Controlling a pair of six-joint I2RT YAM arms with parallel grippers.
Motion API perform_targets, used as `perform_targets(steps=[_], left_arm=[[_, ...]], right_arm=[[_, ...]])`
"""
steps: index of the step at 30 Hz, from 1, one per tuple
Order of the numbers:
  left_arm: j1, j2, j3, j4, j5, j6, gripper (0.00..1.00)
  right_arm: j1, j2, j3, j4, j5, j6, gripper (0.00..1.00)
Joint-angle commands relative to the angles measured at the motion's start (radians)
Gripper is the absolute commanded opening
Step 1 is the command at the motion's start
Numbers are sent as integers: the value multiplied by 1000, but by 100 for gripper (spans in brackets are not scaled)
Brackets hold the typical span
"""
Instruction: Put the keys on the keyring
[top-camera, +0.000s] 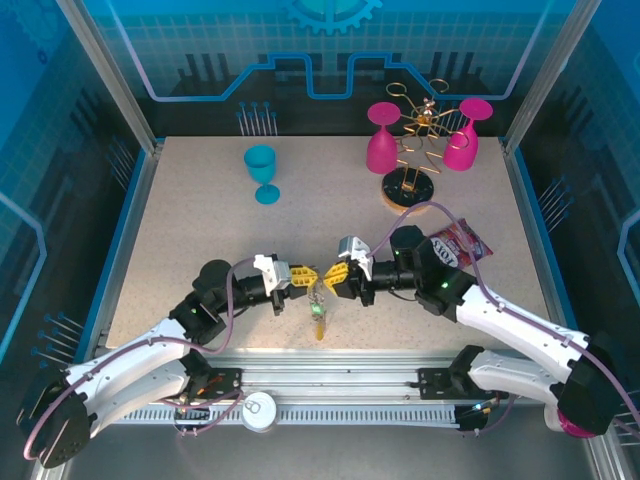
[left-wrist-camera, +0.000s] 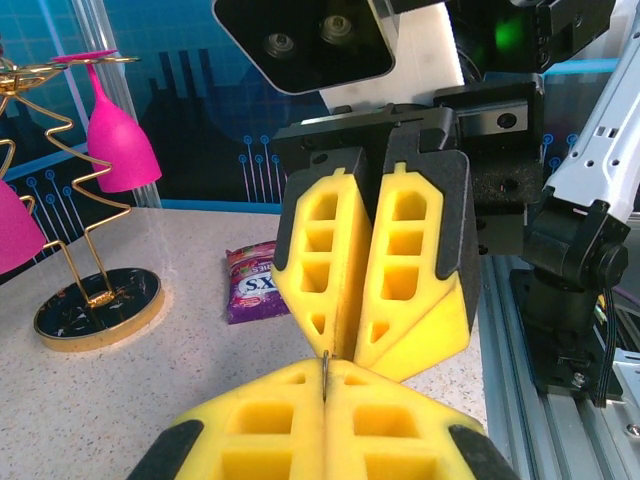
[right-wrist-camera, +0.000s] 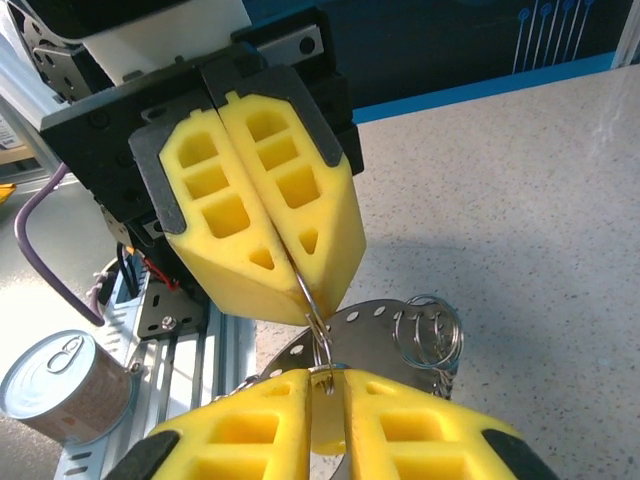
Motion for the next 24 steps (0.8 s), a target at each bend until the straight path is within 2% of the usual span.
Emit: perform_targets(steps=[1,6,13,16,20,21,24], left_arm=[[-7,2,2,74,28,-5,0],[-6,4,3,76,30,-7,0],[-7,19,17,118,35,-46,0],[-9,55,29,191,49,-105,0],[-9,85,31,226,49,-110,0],[-8,89,30,227,47,-107,0],[-9,91,30,226,46,-105,0]], right_arm=[[-14,8,39,-5,-35,13,12],[-19,11,36,5,-46,19,0],[-29,29,33,-22,-36,31,0],[-28,50,35,23,-59,69,0],[-28,47,28,55,-50,88,0],[-30,37,23,53,-38,85,1],[-40,-13,-6,59,12,71,20]])
